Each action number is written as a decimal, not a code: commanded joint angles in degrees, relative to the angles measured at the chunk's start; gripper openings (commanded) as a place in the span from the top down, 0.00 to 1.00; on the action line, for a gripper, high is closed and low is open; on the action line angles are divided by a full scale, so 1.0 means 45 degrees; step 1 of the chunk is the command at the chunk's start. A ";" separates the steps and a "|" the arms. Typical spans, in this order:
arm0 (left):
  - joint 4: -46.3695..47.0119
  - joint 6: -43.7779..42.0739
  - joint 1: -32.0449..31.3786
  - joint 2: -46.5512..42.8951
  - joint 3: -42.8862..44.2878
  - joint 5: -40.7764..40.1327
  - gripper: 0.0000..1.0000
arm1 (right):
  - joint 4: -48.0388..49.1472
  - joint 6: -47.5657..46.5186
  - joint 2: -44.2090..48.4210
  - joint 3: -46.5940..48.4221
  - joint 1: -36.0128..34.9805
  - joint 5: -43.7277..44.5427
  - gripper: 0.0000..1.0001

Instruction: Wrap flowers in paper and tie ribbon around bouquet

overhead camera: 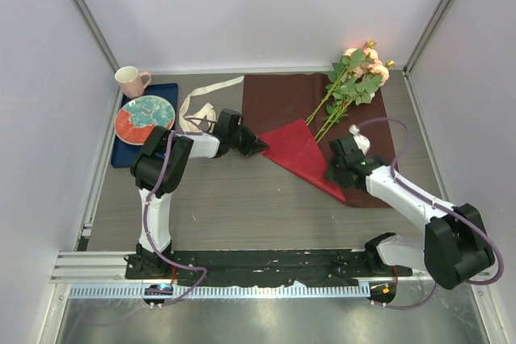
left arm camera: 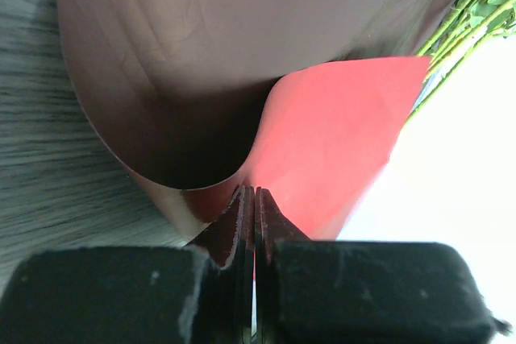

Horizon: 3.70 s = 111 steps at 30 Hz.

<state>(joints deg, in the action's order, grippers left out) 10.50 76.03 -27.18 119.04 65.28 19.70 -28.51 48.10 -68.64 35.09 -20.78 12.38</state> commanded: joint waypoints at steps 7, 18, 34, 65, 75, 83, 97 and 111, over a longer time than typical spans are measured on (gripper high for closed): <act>-0.3037 -0.0782 -0.0054 0.1026 -0.0385 -0.1038 1.00 | 0.3209 -0.2934 -0.5308 0.6632 -0.2219 -0.2496 0.64; -0.2981 -0.1270 0.0161 0.0656 -0.0423 -0.1351 1.00 | 0.6980 -0.2366 -0.8827 0.6246 -0.2239 -0.4334 0.99; -0.2003 -0.4103 0.1137 -0.3053 -0.1496 -0.2171 0.45 | 0.6434 -0.3188 -0.9317 0.5405 -0.1946 -0.3747 1.00; 0.2745 -0.1700 0.0122 -0.2238 -0.2575 -0.0786 0.90 | 0.6414 -0.3325 -0.9765 0.6010 -0.1712 -0.4587 1.00; 0.2022 -0.1485 0.0960 -0.0322 -0.1615 -0.1253 1.00 | 0.5770 -0.3481 -0.9629 0.6226 -0.1692 -0.4509 1.00; 0.0187 -0.1934 0.1781 -0.0575 -0.1771 -0.1996 1.00 | 0.5711 -0.3384 -0.9765 0.6342 -0.1633 -0.4568 1.00; 0.0127 -0.2733 0.2660 -0.0672 -0.3002 -0.1646 1.00 | 0.5457 -0.3305 -1.0097 0.6792 -0.1575 -0.4723 1.00; 0.0458 -0.3694 0.2603 -0.4112 -0.4155 -0.1177 0.36 | 0.5321 -0.3286 -1.0371 0.7104 -0.1594 -0.5095 1.00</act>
<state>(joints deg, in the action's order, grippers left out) 14.66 60.29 -14.94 101.51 47.20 14.83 -1.78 34.46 -112.71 66.59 -28.25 -12.51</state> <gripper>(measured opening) 0.556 0.037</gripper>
